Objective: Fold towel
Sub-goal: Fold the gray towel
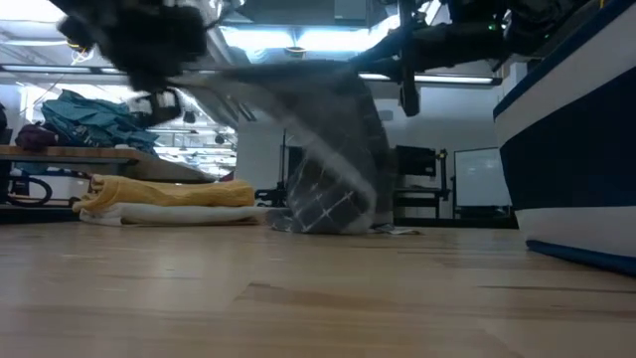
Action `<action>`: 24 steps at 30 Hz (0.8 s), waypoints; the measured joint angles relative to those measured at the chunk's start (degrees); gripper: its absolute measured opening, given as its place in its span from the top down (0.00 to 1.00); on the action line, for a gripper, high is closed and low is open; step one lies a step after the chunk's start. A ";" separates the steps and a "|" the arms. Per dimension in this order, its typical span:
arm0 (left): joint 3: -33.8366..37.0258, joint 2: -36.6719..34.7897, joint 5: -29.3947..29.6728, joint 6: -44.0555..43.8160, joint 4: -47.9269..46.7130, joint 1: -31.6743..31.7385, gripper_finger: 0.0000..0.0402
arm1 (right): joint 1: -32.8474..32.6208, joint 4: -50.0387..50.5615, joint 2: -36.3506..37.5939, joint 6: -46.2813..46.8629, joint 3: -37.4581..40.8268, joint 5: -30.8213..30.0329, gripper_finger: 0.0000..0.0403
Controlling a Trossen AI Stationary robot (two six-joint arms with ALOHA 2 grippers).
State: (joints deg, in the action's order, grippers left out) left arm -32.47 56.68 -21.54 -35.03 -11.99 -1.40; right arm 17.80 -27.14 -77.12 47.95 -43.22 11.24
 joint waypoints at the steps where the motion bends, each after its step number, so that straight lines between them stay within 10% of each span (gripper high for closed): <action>1: 0.14 -1.74 -0.84 0.07 -3.05 -0.45 1.00 | -0.04 0.81 0.02 -0.48 -0.02 0.37 0.92; 13: 0.15 -14.87 -3.23 3.71 -26.45 -4.18 1.00 | -8.16 13.57 -0.95 -1.85 -0.04 -1.41 0.49; 24: 0.17 -14.27 -6.12 5.05 -35.47 -13.56 1.00 | -11.58 7.55 -11.86 -5.02 -0.04 -6.75 0.42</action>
State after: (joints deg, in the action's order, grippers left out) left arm -32.29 42.42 -27.66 -29.98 -47.47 -14.96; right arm 6.22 -19.59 -88.98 42.93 -43.27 4.48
